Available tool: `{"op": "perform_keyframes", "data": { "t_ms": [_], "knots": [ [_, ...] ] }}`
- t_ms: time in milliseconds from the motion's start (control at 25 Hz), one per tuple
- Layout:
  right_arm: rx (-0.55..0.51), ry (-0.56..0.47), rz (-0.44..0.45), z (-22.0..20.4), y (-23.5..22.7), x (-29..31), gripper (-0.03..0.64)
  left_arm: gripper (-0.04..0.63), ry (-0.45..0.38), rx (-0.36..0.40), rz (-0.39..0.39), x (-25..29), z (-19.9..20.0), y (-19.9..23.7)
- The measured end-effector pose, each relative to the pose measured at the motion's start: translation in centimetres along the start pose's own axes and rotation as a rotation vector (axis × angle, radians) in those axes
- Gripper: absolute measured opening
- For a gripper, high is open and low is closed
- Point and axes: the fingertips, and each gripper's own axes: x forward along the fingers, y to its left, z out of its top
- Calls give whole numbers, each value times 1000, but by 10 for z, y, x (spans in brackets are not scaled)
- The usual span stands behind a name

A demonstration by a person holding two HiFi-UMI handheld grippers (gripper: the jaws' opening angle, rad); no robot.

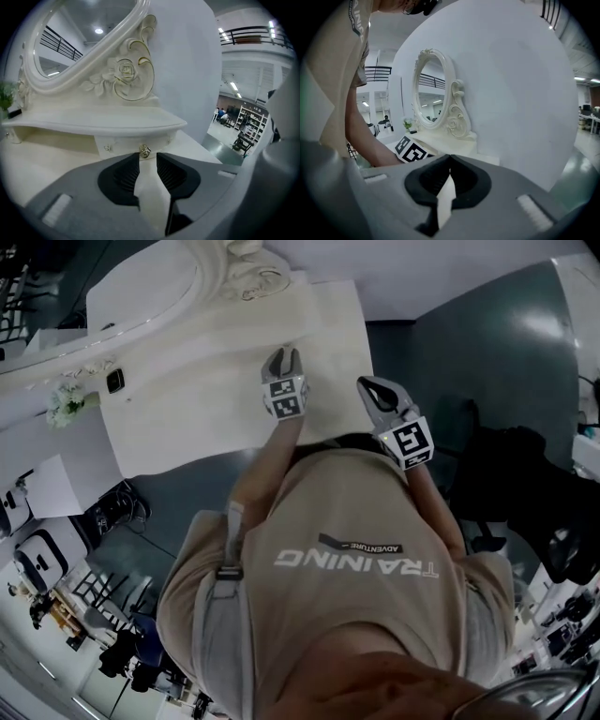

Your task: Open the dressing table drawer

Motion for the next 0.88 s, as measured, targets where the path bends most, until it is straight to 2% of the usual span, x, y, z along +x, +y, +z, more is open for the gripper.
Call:
{"op": "perform_keyframes", "data": {
  "t_ms": [360, 640, 880],
  "knots": [
    [-6, 28, 32, -3, -35, 3, 3, 103, -10, -32, 85, 22, 8, 10],
    [-12, 45, 89, -2, -45, 15, 3, 97, -23, -16, 82, 23, 5, 10],
    [-19, 40, 142, 1, -39, 23, 3, 97, 17, -26, 91, 7, -6, 3]
  ]
}}
